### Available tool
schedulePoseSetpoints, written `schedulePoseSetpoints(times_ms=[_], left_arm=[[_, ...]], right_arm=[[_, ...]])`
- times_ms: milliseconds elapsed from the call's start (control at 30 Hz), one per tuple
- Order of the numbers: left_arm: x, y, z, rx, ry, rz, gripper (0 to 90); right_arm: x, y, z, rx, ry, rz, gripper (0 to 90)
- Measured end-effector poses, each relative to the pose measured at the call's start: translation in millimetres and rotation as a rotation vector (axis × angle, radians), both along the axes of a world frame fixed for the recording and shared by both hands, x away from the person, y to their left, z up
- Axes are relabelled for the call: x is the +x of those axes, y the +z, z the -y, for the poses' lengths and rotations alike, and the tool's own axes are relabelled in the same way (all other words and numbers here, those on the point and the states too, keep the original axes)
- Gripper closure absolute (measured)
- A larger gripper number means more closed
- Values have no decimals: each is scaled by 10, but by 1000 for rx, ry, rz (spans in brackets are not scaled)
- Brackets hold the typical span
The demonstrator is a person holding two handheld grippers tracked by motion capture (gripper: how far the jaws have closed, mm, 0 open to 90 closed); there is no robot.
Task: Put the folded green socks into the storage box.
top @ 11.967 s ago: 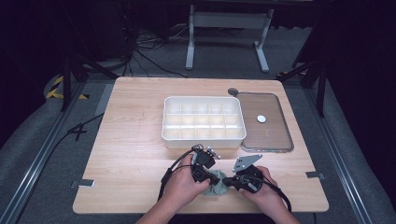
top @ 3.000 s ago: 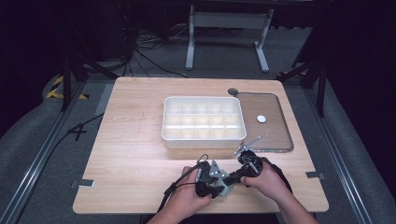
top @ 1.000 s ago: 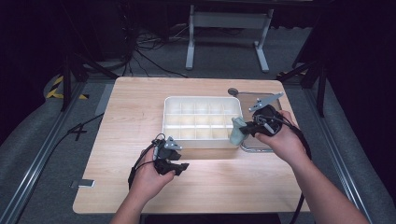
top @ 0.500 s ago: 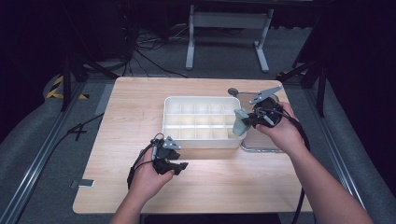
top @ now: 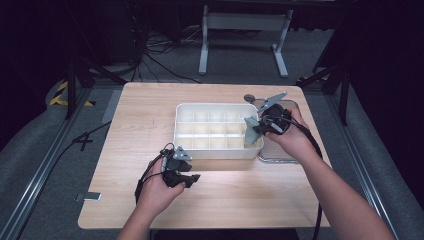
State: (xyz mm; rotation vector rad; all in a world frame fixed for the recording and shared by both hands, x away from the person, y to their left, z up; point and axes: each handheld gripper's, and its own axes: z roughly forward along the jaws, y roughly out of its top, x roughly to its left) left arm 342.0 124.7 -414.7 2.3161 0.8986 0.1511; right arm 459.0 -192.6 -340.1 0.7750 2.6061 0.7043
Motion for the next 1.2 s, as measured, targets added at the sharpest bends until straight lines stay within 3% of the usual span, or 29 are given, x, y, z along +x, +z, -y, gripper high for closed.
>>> schedulePoseSetpoints(times_ms=[333, 733, 1100, 1200], left_arm=[[-37, -9, -55, 1, 27, -10, 536], [-57, -16, -78, 5, 23, -5, 535], [-58, -34, -46, 17, 5, -7, 534], [-62, -34, -38, 23, 2, -11, 534]], right_arm=[[82, -261, -101, -88, 2, -37, 744], [154, -523, -215, -174, -29, -175, 750], [225, -621, -248, -202, -59, -257, 756], [238, -672, -285, -241, -70, -267, 760]])
